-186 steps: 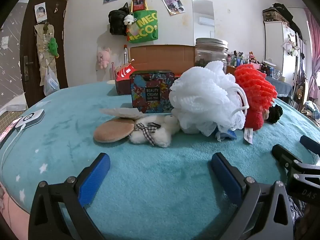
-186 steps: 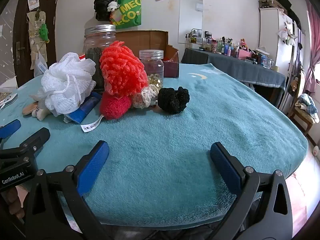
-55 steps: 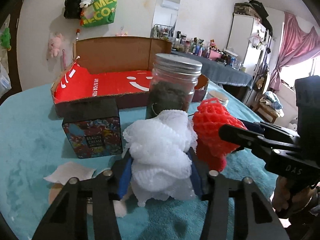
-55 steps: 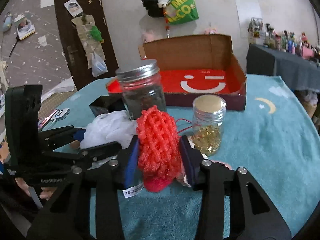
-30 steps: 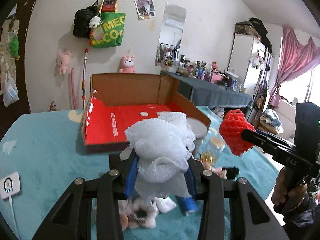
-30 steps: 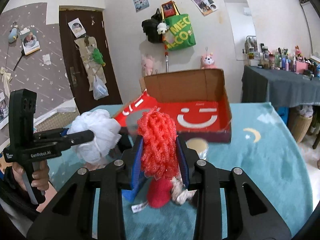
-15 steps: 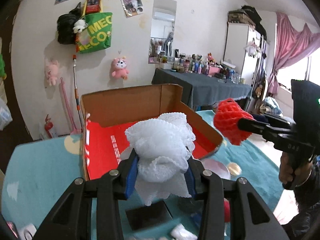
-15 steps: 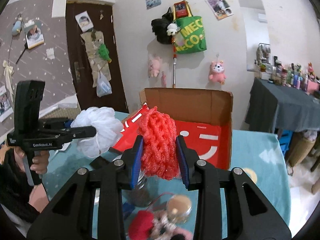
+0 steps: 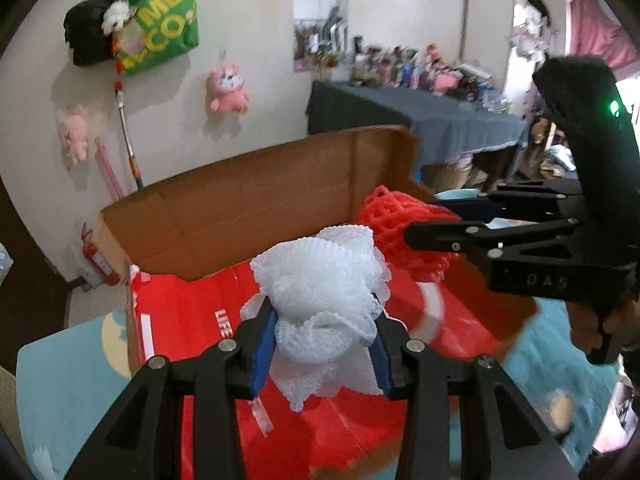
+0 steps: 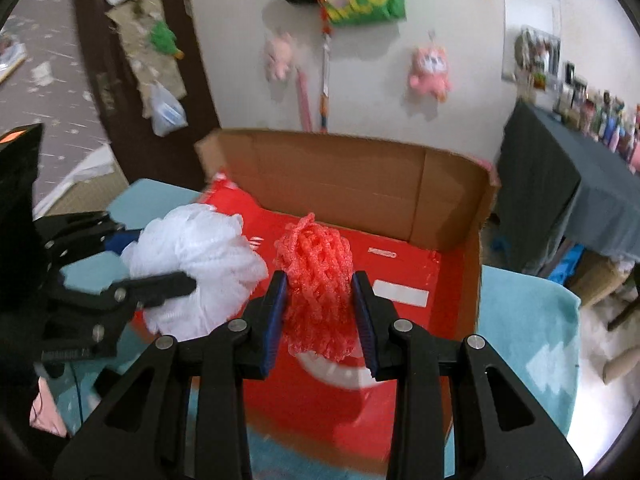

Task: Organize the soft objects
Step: 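Carry both held poufs up and over into the red-lined cardboard box, then open both tools to drop the poufs onto the box floor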

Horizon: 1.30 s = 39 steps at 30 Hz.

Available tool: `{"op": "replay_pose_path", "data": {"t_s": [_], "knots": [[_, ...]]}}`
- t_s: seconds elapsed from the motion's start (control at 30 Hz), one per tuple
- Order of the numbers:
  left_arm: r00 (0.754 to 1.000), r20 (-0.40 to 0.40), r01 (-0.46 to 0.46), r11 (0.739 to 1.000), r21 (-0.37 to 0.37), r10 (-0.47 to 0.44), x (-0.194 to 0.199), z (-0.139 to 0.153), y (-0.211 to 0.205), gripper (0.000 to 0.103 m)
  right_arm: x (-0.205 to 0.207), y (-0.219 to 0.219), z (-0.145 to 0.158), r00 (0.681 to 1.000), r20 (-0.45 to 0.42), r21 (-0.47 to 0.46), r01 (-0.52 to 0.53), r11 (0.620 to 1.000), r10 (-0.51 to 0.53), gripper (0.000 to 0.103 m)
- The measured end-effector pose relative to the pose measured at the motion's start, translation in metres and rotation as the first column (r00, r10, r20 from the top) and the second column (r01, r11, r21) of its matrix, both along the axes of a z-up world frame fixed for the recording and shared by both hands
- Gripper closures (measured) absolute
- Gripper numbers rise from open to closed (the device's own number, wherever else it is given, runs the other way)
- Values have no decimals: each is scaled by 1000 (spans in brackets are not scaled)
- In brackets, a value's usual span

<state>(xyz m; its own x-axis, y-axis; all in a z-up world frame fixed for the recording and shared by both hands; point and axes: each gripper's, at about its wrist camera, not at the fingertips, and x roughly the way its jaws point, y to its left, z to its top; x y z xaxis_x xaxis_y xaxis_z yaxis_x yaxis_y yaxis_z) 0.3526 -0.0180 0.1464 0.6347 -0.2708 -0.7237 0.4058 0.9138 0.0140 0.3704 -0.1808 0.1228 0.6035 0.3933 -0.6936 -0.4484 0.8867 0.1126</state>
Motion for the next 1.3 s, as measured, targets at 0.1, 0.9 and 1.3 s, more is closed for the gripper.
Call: {"op": "replay_pose_path", "data": {"t_s": [0.1, 0.9, 1.3], "knots": [[999, -34, -28, 999, 17, 29, 30, -15, -3, 59, 42, 10, -17, 996, -75, -41, 36, 999, -39, 72], [990, -93, -106, 994, 10, 106, 86, -60, -9, 44, 107, 21, -68, 968, -198, -155, 122, 980, -151, 65], [988, -67, -141, 990, -2, 140, 76, -40, -4, 25, 102, 30, -57, 972, -167, -195, 132, 972, -165, 49]]}}
